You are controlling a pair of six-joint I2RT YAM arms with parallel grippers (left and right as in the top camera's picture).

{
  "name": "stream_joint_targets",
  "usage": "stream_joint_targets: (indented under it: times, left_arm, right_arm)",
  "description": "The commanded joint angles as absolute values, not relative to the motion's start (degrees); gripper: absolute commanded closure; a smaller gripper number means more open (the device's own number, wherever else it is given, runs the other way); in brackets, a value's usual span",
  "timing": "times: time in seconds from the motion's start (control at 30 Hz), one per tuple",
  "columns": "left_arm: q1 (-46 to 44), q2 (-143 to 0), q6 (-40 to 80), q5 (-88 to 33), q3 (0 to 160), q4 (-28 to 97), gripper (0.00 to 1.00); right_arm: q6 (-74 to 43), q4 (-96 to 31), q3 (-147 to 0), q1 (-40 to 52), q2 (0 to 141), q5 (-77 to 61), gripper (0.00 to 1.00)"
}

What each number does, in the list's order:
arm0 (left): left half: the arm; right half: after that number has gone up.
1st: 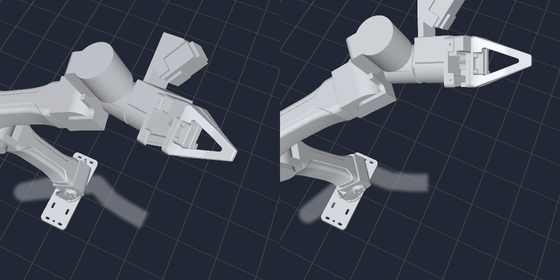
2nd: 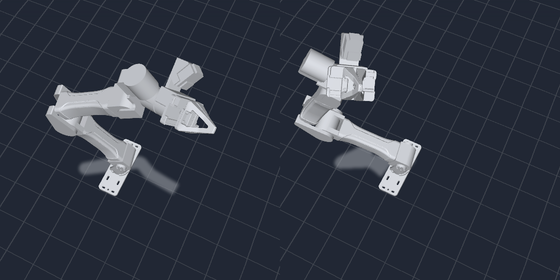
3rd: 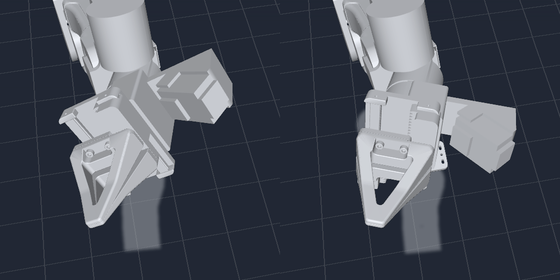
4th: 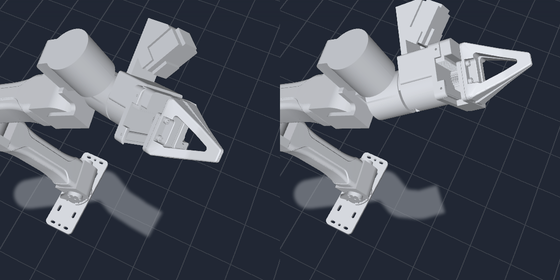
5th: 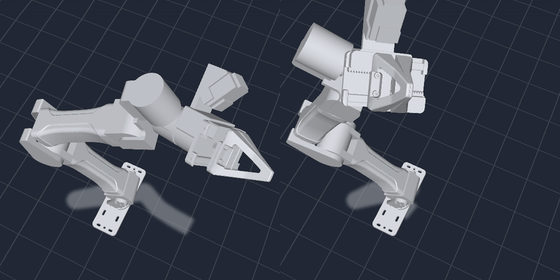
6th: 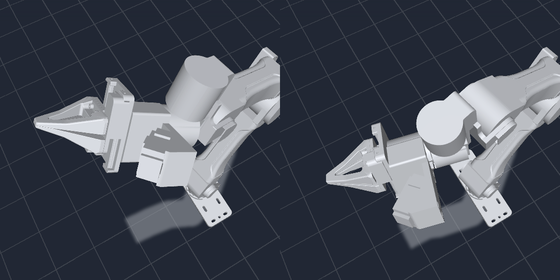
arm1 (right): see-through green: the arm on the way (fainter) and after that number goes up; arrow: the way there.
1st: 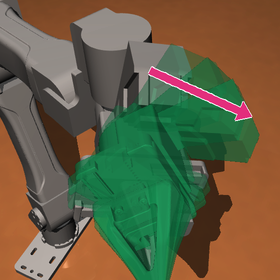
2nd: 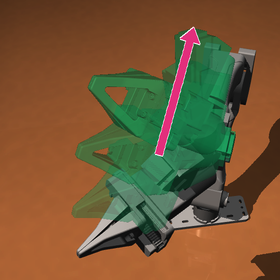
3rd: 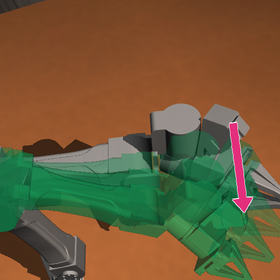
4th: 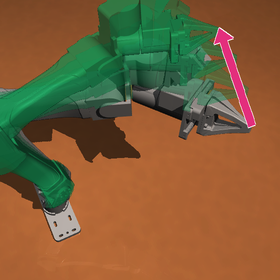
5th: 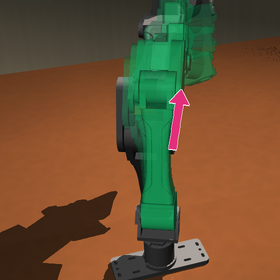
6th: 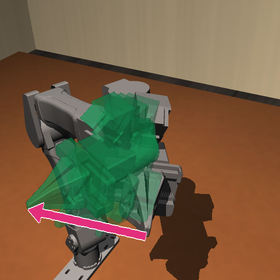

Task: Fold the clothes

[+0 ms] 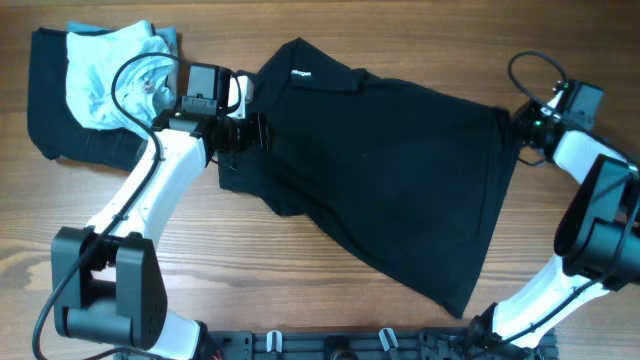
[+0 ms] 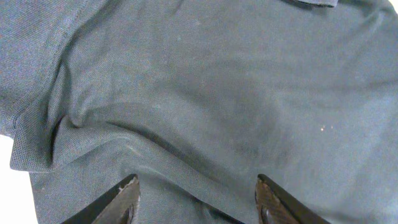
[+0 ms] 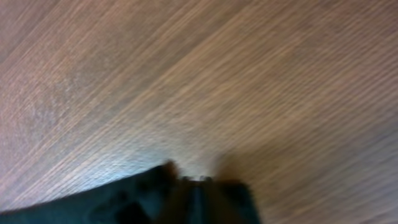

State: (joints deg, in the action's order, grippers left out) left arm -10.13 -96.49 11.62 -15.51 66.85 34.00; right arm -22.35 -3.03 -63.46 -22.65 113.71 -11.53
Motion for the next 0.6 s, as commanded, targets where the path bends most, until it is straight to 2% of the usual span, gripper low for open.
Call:
stream_joint_targets:
  times: [0.0, 0.07, 0.13, 0.57]
  left_arm:
    - [-10.3, -96.5, 10.7, -15.1, 66.5, 34.1, 0.38]
    - [-10.3, -96.5, 10.7, -15.1, 66.5, 34.1, 0.37]
    - [-10.3, -96.5, 10.7, -15.1, 66.5, 34.1, 0.36]
    - [-10.3, -96.5, 10.7, -15.1, 66.5, 34.1, 0.31]
  right_arm:
    - [-15.2, -2.9, -63.9, -23.7, 112.4, -27.7, 0.49]
    - [-14.6, -3.5, -63.9, -23.4, 112.1, -29.4, 0.40]
    - [-14.9, -4.4, -63.9, -22.6, 112.0, -29.4, 0.38]
    - [-16.5, -13.7, -68.9, -17.0, 111.6, -12.9, 0.40]
